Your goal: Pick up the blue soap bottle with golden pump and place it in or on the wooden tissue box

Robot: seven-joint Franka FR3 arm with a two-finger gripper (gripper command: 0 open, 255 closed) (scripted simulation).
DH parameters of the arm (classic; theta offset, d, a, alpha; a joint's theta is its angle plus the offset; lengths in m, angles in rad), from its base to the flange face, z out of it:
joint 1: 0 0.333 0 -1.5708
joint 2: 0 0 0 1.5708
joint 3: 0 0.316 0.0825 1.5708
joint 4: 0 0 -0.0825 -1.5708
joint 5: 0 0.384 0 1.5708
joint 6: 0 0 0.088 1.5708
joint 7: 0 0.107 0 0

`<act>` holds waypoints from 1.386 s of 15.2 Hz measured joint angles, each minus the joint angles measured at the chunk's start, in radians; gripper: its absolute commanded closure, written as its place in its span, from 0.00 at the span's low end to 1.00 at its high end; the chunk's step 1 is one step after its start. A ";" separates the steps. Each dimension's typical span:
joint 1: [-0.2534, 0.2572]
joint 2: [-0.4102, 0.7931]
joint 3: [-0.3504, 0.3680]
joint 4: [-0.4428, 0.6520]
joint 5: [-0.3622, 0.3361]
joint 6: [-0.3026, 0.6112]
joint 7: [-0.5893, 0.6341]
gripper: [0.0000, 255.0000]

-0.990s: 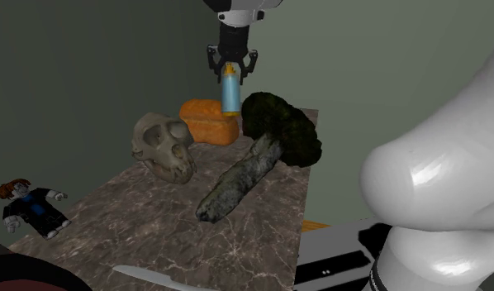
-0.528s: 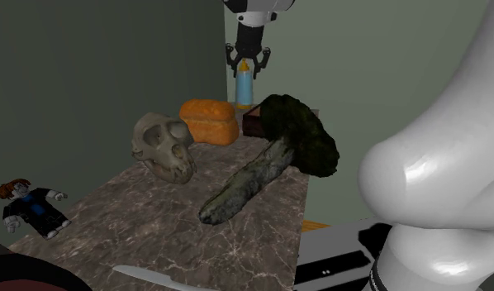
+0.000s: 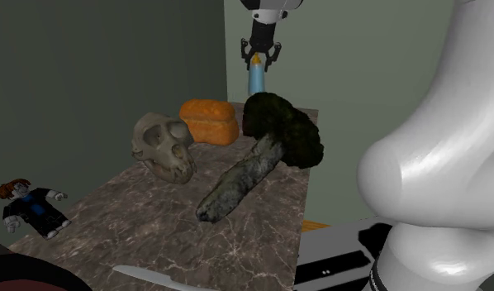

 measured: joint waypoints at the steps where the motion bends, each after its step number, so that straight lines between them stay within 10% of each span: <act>1: -0.002 0.034 -0.006 0.047 -0.010 -0.015 -0.009 1.00; 11: 0.011 0.407 -0.060 0.597 -0.084 -0.208 -0.112 1.00; 21: -0.003 0.428 -0.066 0.496 -0.089 -0.089 -0.116 1.00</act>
